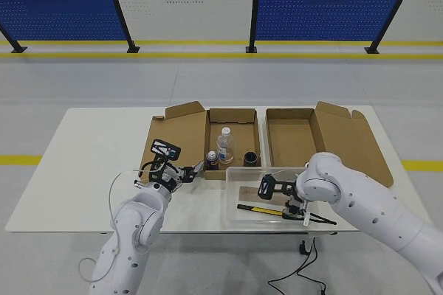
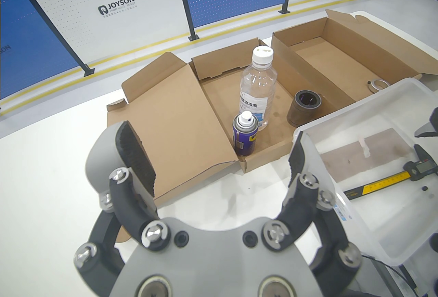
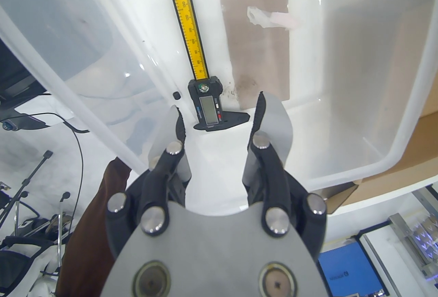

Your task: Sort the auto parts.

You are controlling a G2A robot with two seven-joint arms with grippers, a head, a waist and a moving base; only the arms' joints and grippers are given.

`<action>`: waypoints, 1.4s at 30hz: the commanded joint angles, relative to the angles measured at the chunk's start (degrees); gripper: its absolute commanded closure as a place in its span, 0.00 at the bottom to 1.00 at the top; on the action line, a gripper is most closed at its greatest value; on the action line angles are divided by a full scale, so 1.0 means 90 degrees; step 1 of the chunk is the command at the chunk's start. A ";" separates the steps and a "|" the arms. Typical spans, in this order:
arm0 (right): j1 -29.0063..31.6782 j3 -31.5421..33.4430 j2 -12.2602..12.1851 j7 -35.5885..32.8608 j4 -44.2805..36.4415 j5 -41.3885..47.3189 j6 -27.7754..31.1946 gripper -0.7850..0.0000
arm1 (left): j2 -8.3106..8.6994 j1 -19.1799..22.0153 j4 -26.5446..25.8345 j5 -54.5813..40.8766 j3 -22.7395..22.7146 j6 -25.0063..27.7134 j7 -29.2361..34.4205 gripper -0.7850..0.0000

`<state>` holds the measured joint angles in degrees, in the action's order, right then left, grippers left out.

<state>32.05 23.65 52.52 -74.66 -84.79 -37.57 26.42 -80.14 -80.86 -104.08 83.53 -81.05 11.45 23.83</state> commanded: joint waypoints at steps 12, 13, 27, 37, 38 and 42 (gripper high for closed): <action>0.0144 -0.0035 0.0095 -0.0074 0.0241 -0.0082 0.0136 0.47 | 0.0000 0.0000 0.0000 0.0000 0.0000 0.0000 0.0000 0.00; 0.0152 -0.0044 0.0105 -0.0089 0.0256 -0.0091 0.0147 0.49 | 0.0000 0.0000 0.0000 0.0000 0.0000 0.0000 0.0000 0.00; 0.0132 -0.0335 0.0255 -0.0093 0.0574 -0.0145 0.0263 0.54 | 0.0000 0.0000 0.0000 0.0000 0.0000 0.0000 0.0000 0.00; -0.0030 -0.0691 0.0396 0.0018 0.0872 -0.0088 0.0373 0.55 | 0.0000 0.0000 0.0000 0.0000 0.0000 0.0000 0.0000 0.00; -0.0047 -0.0721 0.0412 0.0030 0.0897 -0.0082 0.0385 0.55 | 0.0000 0.0000 0.0000 0.0000 0.0000 0.0000 0.0000 0.00; -0.0102 -0.0844 0.0469 0.0050 0.0978 -0.0037 0.0406 0.56 | 0.0000 0.0000 0.0000 0.0000 0.0000 0.0000 0.0000 0.00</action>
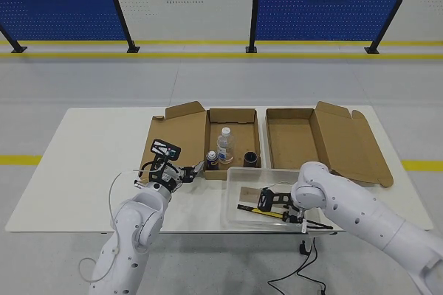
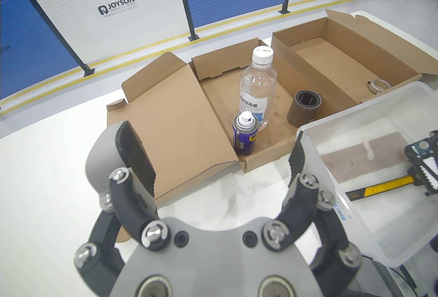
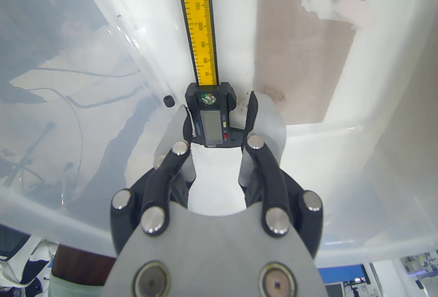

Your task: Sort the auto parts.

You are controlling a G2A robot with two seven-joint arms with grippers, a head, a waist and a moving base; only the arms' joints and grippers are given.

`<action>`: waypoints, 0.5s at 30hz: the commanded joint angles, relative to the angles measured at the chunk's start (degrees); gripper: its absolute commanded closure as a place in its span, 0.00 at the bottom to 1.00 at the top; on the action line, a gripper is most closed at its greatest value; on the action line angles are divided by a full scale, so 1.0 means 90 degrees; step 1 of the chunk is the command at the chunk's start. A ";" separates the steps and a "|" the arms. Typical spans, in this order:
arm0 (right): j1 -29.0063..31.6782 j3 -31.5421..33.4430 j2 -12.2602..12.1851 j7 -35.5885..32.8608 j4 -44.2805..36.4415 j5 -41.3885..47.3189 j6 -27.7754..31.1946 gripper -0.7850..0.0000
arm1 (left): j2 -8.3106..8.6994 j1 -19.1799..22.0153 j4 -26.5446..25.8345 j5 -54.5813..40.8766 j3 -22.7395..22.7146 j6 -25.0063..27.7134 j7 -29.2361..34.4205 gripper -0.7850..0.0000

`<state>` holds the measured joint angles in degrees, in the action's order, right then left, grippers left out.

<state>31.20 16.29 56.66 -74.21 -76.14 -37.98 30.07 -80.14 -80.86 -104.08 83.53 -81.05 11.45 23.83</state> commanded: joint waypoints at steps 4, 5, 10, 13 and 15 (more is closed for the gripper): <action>-0.0061 -0.0181 0.0061 0.0003 0.0079 0.0051 0.0004 0.58 | 0.0000 0.0000 0.0000 0.0000 0.0000 0.0000 0.0000 0.00; -0.0077 -0.0217 0.0073 0.0015 0.0099 0.0059 0.0015 0.59 | 0.0000 0.0000 0.0000 0.0000 0.0000 0.0000 0.0000 0.00; -0.0143 -0.0361 0.0135 0.0027 0.0181 0.0126 0.0027 0.62 | 0.0000 0.0000 0.0000 0.0000 0.0000 0.0000 0.0000 0.00; -0.0179 -0.0436 0.0167 0.0033 0.0235 0.0157 0.0033 0.65 | 0.0000 0.0000 0.0000 0.0000 0.0000 0.0000 0.0000 0.00; -0.0209 -0.0483 0.0188 0.0039 0.0273 0.0168 0.0039 0.68 | 0.0000 0.0000 0.0000 0.0000 0.0000 0.0000 0.0000 0.00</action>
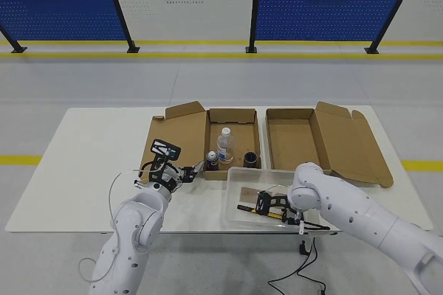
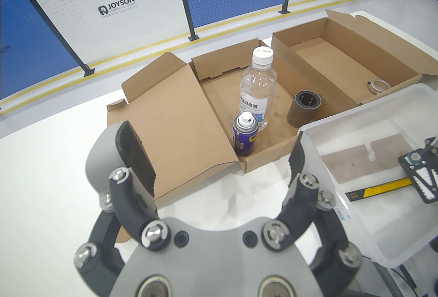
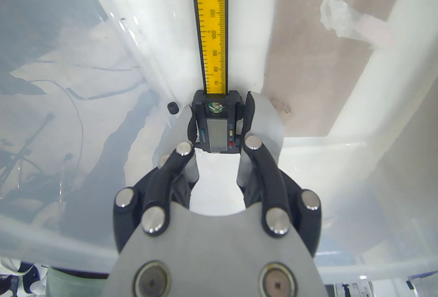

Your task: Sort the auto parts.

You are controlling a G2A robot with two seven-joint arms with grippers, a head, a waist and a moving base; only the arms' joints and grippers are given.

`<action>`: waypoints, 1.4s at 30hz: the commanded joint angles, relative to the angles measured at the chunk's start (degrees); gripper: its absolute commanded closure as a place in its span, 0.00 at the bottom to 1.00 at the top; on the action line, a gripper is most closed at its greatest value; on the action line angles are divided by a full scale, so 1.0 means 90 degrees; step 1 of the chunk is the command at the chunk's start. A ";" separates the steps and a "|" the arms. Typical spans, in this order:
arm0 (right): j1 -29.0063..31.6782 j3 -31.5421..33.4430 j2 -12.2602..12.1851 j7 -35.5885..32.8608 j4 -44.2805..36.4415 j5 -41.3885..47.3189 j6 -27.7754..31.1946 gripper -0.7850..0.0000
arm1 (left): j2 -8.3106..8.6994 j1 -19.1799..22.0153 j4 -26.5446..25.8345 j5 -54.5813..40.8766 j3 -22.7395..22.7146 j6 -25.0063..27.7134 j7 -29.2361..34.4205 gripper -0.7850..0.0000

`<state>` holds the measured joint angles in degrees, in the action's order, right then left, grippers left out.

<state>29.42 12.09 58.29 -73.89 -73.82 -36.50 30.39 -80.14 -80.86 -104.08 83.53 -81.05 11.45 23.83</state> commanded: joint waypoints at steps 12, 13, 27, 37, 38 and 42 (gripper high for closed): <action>-0.0250 0.0077 0.0033 0.0045 0.0062 0.0194 0.0032 1.00 | 0.0000 0.0000 0.0000 0.0000 0.0000 0.0000 0.0000 0.00; -0.0260 0.0130 0.0015 0.0054 0.0027 0.0220 0.0011 1.00 | 0.0000 0.0000 0.0000 0.0000 0.0000 0.0000 0.0000 0.00; -0.0069 0.1237 -0.0564 0.0376 -0.0927 0.0571 -0.0311 1.00 | 0.0000 0.0000 0.0000 0.0000 0.0000 0.0000 0.0000 0.00; 0.0503 0.2347 -0.1073 0.1068 -0.1441 0.1171 -0.0348 1.00 | 0.0000 0.0000 0.0000 0.0000 0.0000 0.0000 0.0000 0.00; 0.0574 0.2459 -0.1117 0.1164 -0.1466 0.1253 -0.0332 1.00 | 0.0000 0.0000 0.0000 0.0000 0.0000 0.0000 0.0000 0.00; 0.0884 0.2853 -0.1266 0.1509 -0.1527 0.1642 -0.0228 1.00 | 0.0000 0.0000 0.0000 0.0000 0.0000 0.0000 0.0000 0.00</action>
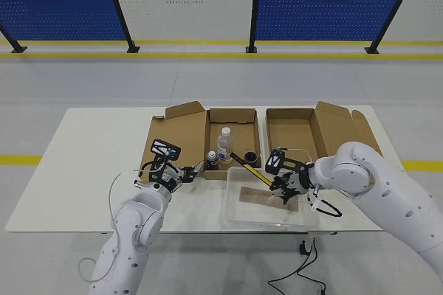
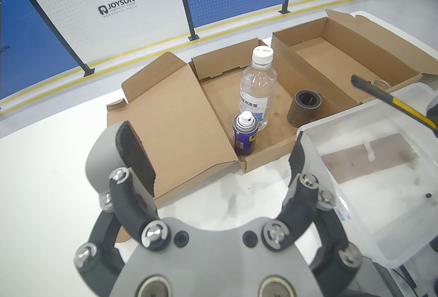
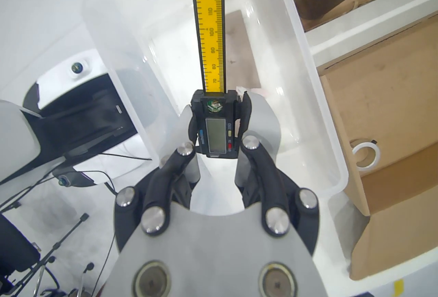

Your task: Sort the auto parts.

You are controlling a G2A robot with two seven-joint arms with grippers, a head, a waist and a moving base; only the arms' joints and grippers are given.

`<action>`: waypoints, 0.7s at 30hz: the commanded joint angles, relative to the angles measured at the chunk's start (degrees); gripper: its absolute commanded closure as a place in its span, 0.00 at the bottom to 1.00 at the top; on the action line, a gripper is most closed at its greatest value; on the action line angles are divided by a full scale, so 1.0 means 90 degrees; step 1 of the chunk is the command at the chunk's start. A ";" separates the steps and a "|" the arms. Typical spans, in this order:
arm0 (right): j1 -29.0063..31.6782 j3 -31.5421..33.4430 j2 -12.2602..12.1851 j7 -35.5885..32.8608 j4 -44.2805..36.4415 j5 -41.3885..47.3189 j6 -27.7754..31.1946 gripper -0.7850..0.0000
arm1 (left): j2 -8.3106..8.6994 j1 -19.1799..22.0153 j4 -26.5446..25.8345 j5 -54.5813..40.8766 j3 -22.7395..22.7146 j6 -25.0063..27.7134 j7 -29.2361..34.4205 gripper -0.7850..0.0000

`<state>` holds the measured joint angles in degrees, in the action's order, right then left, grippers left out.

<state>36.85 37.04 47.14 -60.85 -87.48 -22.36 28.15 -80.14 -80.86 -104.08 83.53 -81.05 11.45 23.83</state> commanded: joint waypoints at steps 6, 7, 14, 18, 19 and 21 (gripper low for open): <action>0.0401 0.0489 -0.0164 0.0353 -0.0115 0.0431 0.0134 1.00 | 0.0000 0.0000 0.0000 0.0000 0.0000 0.0000 0.0000 0.00; 0.0448 0.0542 -0.0177 0.0400 -0.0136 0.0497 0.0149 1.00 | 0.0000 0.0000 0.0000 0.0000 0.0000 0.0000 0.0000 0.00; 0.0635 0.0804 -0.0254 0.0385 -0.0271 0.0451 0.0071 1.00 | 0.0000 0.0000 0.0000 0.0000 0.0000 0.0000 0.0000 0.00; 0.0714 0.0937 -0.0287 0.0384 -0.0370 0.0278 -0.0138 1.00 | 0.0000 0.0000 0.0000 0.0000 0.0000 0.0000 0.0000 0.00; 0.0732 0.0976 -0.0296 0.0381 -0.0399 0.0211 -0.0223 1.00 | 0.0000 0.0000 0.0000 0.0000 0.0000 0.0000 0.0000 0.00; 0.0770 0.1055 -0.0315 0.0393 -0.0483 0.0085 -0.0373 1.00 | 0.0000 0.0000 0.0000 0.0000 0.0000 0.0000 0.0000 0.00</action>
<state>43.64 46.24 44.37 -57.39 -91.51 -21.14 25.37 -80.14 -80.86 -104.08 83.53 -81.05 11.45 23.83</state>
